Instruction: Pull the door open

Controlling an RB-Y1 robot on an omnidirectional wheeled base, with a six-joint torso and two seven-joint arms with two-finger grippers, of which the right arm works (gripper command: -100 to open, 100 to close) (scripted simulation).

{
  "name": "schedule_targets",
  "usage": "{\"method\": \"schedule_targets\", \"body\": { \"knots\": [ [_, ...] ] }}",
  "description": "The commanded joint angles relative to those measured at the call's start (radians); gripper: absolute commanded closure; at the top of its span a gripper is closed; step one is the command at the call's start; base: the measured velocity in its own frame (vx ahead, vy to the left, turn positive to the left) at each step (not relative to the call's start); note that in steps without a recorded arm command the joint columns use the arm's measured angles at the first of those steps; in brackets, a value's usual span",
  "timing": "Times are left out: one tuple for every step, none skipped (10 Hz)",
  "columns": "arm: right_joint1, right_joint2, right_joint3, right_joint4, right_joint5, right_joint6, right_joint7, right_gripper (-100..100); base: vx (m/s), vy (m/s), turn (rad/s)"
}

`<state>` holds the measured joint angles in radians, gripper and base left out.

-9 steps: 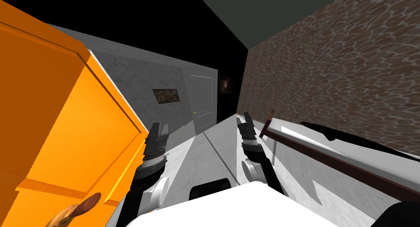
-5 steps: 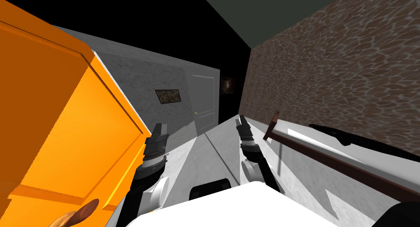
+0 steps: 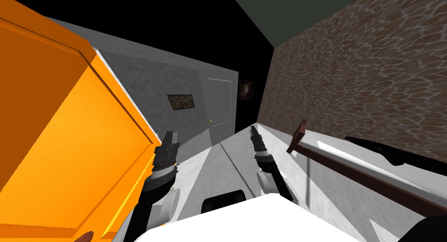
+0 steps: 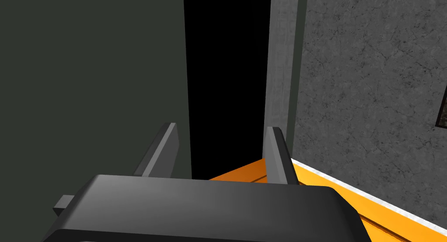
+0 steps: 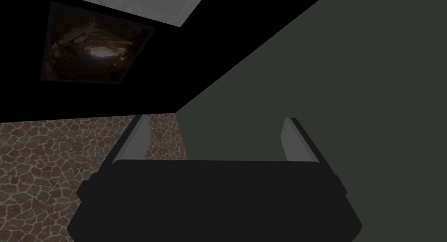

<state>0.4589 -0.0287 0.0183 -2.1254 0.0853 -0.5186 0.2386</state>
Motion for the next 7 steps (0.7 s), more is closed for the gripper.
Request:
{"method": "schedule_targets", "body": {
  "knots": [
    [-0.013, -0.008, -0.007, 0.028, 0.008, -0.002, 0.022, -100, 0.100, 0.041, 0.032],
    [-0.018, -0.012, -0.009, 0.044, 0.013, -0.007, 0.033, -100, 0.095, 0.031, 0.051],
    [-0.023, -0.015, -0.013, 0.062, 0.018, -0.012, 0.046, -100, 0.090, 0.028, 0.046],
    [-0.027, -0.019, -0.016, 0.080, 0.024, -0.017, 0.060, -100, 0.086, 0.033, 0.053],
    [-0.032, -0.022, -0.019, 0.099, 0.030, -0.022, 0.073, -100, 0.092, 0.032, 0.040],
    [-0.037, -0.026, -0.022, 0.117, 0.035, -0.027, 0.087, -100, 0.094, 0.043, 0.044],
    [-0.042, -0.030, -0.025, 0.136, 0.041, -0.033, 0.100, -100, 0.097, 0.055, 0.052]
  ]
}}
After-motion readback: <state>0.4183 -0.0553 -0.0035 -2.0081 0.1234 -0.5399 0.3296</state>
